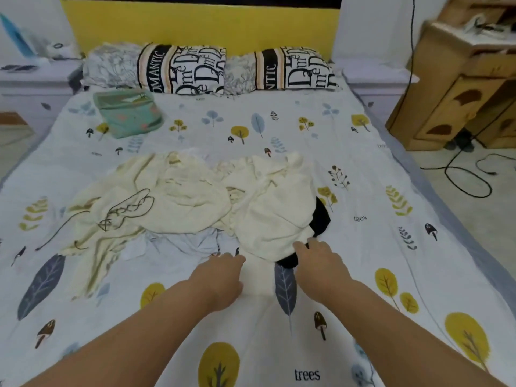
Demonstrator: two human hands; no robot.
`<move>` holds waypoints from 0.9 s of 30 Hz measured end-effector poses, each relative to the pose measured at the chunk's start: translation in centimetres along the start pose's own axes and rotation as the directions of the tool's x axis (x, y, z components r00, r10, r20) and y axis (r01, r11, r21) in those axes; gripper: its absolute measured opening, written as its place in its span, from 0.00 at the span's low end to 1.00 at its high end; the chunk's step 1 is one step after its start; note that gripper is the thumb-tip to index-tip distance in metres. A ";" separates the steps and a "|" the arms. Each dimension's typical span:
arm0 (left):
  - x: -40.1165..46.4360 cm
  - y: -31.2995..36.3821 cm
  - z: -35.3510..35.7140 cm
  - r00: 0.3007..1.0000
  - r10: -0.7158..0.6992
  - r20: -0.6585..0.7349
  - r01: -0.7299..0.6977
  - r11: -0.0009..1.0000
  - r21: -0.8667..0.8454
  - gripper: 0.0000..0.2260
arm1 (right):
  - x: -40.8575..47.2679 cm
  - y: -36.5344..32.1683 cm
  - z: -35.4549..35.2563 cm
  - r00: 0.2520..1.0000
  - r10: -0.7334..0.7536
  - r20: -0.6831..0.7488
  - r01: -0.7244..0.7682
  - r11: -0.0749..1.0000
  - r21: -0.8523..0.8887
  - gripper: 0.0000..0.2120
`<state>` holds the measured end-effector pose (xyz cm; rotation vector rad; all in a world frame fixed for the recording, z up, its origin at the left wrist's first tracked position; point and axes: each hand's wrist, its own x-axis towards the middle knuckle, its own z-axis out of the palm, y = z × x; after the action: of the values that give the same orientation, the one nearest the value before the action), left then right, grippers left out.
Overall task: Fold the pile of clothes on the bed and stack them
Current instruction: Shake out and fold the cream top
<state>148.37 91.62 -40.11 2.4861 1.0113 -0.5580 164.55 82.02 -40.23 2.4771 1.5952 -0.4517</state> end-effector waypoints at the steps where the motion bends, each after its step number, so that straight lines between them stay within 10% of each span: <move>1: 1.4 -0.1 1.0 1.000 -0.003 -0.002 0.003 1.000 -0.003 0.20 | 1.3 0.0 1.1 0.999 0.003 -0.034 -0.004 1.000 -0.014 0.23; 12: 9.6 -1.6 12.4 0.997 0.033 0.074 -0.038 0.997 0.061 0.27 | 11.7 0.9 8.5 0.973 0.026 -0.229 -0.045 0.996 -0.082 0.35; 19: 9.4 -2.5 12.4 0.993 0.069 0.098 -0.068 0.998 -0.017 0.28 | 12.4 0.5 8.9 0.937 -0.091 -0.336 0.080 0.996 -0.045 0.13; 23: 7.5 -2.6 10.8 0.999 0.026 0.026 -0.017 0.954 -0.298 0.25 | 8.1 0.2 8.1 0.878 -0.178 -0.445 0.227 0.972 0.059 0.06; 27: 4.5 -2.0 7.4 0.971 -0.116 -0.210 -0.079 0.672 -0.737 0.36 | 1.7 -0.8 5.8 0.803 -0.148 -0.578 0.320 0.924 0.207 0.17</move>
<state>148.32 91.85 -48.99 1.8066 1.0705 0.1706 163.50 82.12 -46.19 2.8152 2.2220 0.0277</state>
